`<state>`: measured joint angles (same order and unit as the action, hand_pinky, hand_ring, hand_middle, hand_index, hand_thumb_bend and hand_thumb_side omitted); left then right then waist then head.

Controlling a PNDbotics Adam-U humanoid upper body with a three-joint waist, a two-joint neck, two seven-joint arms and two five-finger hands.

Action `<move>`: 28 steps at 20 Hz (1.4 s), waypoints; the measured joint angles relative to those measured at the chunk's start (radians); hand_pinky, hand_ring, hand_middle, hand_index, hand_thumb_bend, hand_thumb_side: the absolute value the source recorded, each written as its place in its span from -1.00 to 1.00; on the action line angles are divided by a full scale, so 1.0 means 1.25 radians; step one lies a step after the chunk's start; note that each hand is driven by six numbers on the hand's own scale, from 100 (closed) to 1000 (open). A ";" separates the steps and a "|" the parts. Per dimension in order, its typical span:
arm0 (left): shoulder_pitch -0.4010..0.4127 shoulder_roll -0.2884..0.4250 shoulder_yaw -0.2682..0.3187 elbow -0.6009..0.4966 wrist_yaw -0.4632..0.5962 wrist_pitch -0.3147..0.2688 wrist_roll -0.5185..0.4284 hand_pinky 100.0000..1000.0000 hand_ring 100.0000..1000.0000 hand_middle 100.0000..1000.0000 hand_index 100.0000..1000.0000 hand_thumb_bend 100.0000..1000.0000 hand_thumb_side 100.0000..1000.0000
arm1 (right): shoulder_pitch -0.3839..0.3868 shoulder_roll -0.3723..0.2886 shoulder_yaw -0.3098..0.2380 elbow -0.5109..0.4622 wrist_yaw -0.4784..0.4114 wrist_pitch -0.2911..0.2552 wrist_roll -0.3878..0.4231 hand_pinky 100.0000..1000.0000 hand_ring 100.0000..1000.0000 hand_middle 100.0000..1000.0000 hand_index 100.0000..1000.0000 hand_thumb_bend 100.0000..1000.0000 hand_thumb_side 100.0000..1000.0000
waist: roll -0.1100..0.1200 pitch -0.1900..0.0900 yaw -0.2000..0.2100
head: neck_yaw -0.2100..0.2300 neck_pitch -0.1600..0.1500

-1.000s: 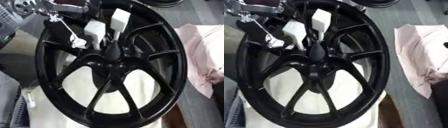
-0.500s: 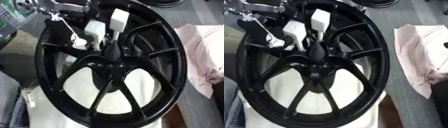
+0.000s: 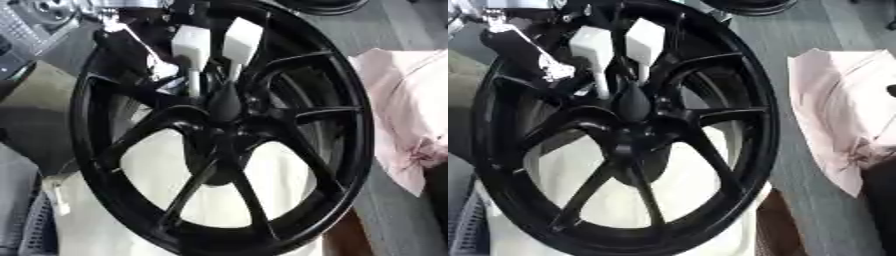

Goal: Pull the pin out of the wheel hub.

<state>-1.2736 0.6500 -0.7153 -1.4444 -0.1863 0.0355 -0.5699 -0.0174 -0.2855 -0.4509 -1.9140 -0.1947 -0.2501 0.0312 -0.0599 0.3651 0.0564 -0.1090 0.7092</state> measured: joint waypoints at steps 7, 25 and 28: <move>0.002 0.003 0.024 -0.005 0.022 -0.004 0.021 -1.00 -0.88 -1.00 -0.57 -1.00 -0.68 | 0.000 0.000 0.000 0.000 0.000 0.000 -0.001 0.40 0.17 -0.07 0.16 -1.00 0.37 | 0.000 0.000 0.001 | -0.005 0.000; 0.198 0.228 0.342 -0.170 0.262 0.004 0.218 -1.00 -0.94 -1.00 -0.56 -1.00 -0.19 | 0.009 -0.001 -0.022 -0.005 -0.002 -0.003 -0.028 0.40 0.17 -0.07 0.17 -1.00 0.28 | -0.011 -0.001 0.045 | -0.033 0.002; 0.263 0.263 0.408 -0.124 0.302 -0.011 0.259 -1.00 -0.92 -1.00 -0.54 -1.00 -0.14 | 0.014 0.000 -0.032 -0.010 -0.002 -0.004 -0.040 0.40 0.17 -0.07 0.17 -1.00 0.28 | -0.016 -0.001 0.062 | -0.046 0.004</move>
<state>-0.9451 0.9788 -0.2057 -1.5988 0.1908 0.0217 -0.2462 0.0002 -0.2861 -0.4907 -1.9261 -0.1967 -0.2545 -0.0185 -0.0796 0.3639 0.1342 -0.1667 0.7145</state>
